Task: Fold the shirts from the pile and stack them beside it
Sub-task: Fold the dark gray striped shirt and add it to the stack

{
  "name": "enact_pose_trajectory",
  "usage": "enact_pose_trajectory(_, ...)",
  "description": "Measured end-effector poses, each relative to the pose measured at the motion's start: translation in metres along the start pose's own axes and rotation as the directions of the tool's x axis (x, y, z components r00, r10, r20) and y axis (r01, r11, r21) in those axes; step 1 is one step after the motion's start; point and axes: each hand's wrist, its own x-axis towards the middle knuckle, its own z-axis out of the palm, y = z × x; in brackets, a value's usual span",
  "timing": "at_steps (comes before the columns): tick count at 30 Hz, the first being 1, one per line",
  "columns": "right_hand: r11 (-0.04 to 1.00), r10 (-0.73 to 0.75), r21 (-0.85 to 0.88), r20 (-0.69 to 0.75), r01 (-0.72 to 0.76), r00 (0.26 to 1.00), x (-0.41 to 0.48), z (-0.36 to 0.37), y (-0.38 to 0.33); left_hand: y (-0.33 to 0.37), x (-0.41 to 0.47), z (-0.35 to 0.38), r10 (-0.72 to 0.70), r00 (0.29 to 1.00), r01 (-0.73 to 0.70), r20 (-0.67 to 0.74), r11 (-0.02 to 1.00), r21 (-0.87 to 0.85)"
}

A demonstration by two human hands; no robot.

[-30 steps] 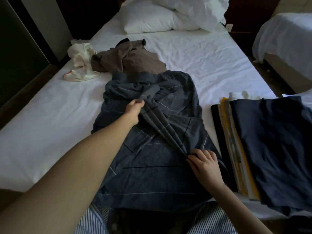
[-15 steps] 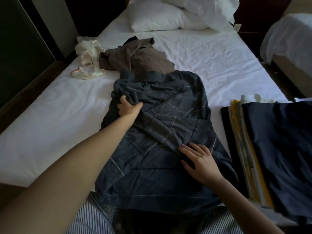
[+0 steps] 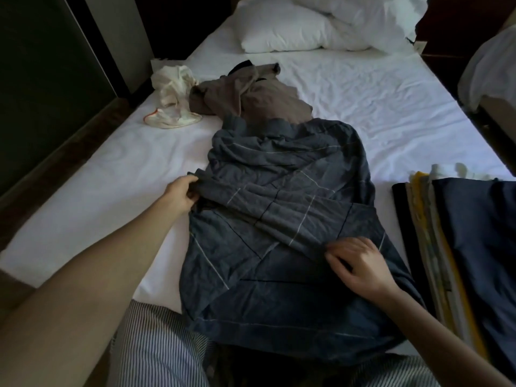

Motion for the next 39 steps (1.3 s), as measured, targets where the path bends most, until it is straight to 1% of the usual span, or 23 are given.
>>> enact_pose_trajectory(2, 1.000, 0.004, -0.021, -0.076, -0.006, 0.997, 0.025, -0.003, 0.003, -0.001, 0.002, -0.002, -0.038, 0.998, 0.034, 0.056, 0.997, 0.076)
enact_pose_trajectory(4, 0.989, 0.139, -0.047, -0.079, -0.143, 0.987, 0.052, -0.002, 0.004, 0.002, 0.002, 0.001, -0.039, 0.994, 0.027, 0.098, 0.992, 0.121)
enact_pose_trajectory(7, 0.930, 0.368, -0.037, 0.048, -0.367, 0.929, 0.082, 0.009, 0.008, 0.012, 0.000, 0.009, 0.090, 0.995, -0.097, 0.042, 0.978, 0.186)
enact_pose_trajectory(9, 0.903, 0.430, -0.062, 0.110, -0.426, 0.896, 0.095, 0.016, 0.017, 0.017, 0.003, 0.013, 0.188, 0.981, -0.193, 0.042, 0.957, 0.218)
enact_pose_trajectory(11, 0.863, 0.505, -0.062, 0.144, -0.502, 0.851, 0.102, 0.020, 0.029, 0.021, 0.005, 0.014, 0.291, 0.952, -0.305, 0.092, 0.900, 0.313)
enact_pose_trajectory(12, 0.834, 0.548, -0.009, 0.128, -0.552, 0.827, 0.105, 0.021, 0.035, 0.022, 0.007, 0.012, 0.313, 0.942, -0.337, 0.125, 0.870, 0.360)
enact_pose_trajectory(14, 0.713, 0.651, 0.302, 0.050, -0.633, 0.758, 0.110, 0.018, 0.041, 0.023, 0.012, 0.009, 0.301, 0.939, -0.344, 0.168, 0.845, 0.410)
enact_pose_trajectory(15, 0.618, 0.695, 0.474, 0.042, -0.626, 0.718, 0.112, 0.016, 0.043, 0.022, 0.015, 0.007, 0.259, 0.947, -0.317, 0.190, 0.848, 0.424)
enact_pose_trajectory(16, 0.549, 0.720, 0.574, 0.045, -0.608, 0.692, 0.112, 0.013, 0.045, 0.021, 0.019, 0.005, 0.186, 0.958, -0.267, 0.218, 0.854, 0.446)
enact_pose_trajectory(17, 0.524, 0.728, 0.596, 0.057, -0.608, 0.683, 0.111, 0.012, 0.046, 0.020, 0.022, 0.003, 0.091, 0.966, -0.203, 0.240, 0.845, 0.495)
enact_pose_trajectory(19, 0.545, 0.709, 0.549, 0.102, -0.634, 0.698, 0.109, 0.012, 0.050, 0.017, 0.024, 0.001, -0.053, 0.973, -0.103, 0.225, 0.774, 0.625)
enact_pose_trajectory(21, 0.588, 0.679, 0.507, 0.116, -0.631, 0.725, 0.108, 0.014, 0.053, 0.016, 0.021, 0.005, -0.050, 0.982, -0.089, 0.184, 0.736, 0.671)
enact_pose_trajectory(24, 0.615, 0.664, 0.504, 0.084, -0.606, 0.743, 0.109, 0.014, 0.054, 0.025, 0.014, 0.021, 0.176, 0.967, -0.249, 0.184, 0.803, 0.542)
enact_pose_trajectory(26, 0.651, 0.649, 0.472, 0.061, -0.595, 0.758, 0.107, 0.014, 0.052, 0.035, 0.010, 0.032, 0.339, 0.927, -0.376, 0.163, 0.831, 0.409)
enact_pose_trajectory(27, 0.689, 0.645, 0.400, 0.042, -0.605, 0.763, 0.104, 0.015, 0.050, 0.038, 0.009, 0.037, 0.402, 0.899, -0.437, 0.172, 0.814, 0.384)
enact_pose_trajectory(29, 0.796, 0.599, 0.161, -0.079, -0.583, 0.797, 0.095, 0.016, 0.039, 0.041, 0.003, 0.045, 0.509, 0.832, -0.554, 0.223, 0.733, 0.394)
enact_pose_trajectory(31, 0.894, 0.442, 0.043, -0.259, -0.446, 0.859, 0.081, 0.016, 0.018, 0.041, -0.002, 0.052, 0.567, 0.780, -0.624, 0.265, 0.673, 0.398)
enact_pose_trajectory(32, 0.945, 0.318, 0.013, -0.280, -0.328, 0.906, 0.072, 0.016, 0.007, 0.040, -0.002, 0.055, 0.583, 0.766, -0.640, 0.272, 0.652, 0.405)
enact_pose_trajectory(33, 0.980, 0.180, -0.046, -0.224, -0.195, 0.958, 0.062, 0.019, -0.001, 0.039, -0.002, 0.057, 0.580, 0.763, -0.643, 0.283, 0.644, 0.414)
enact_pose_trajectory(34, 0.988, 0.053, -0.136, -0.111, -0.068, 0.992, 0.051, 0.026, -0.007, 0.039, -0.002, 0.059, 0.558, 0.776, -0.629, 0.295, 0.653, 0.422)
enact_pose_trajectory(35, 0.975, -0.028, -0.219, 0.034, 0.034, 0.999, 0.041, 0.034, -0.010, 0.040, -0.003, 0.061, 0.512, 0.800, -0.600, 0.312, 0.679, 0.424)
enact_pose_trajectory(37, 0.951, -0.038, -0.290, 0.225, 0.104, 0.974, 0.032, 0.044, -0.012, 0.042, -0.003, 0.066, 0.393, 0.842, -0.533, 0.369, 0.714, 0.455)
enact_pose_trajectory(39, 0.965, -0.010, -0.248, 0.278, 0.082, 0.961, 0.033, 0.045, -0.010, 0.048, -0.003, 0.074, 0.367, 0.840, -0.532, 0.400, 0.705, 0.469)
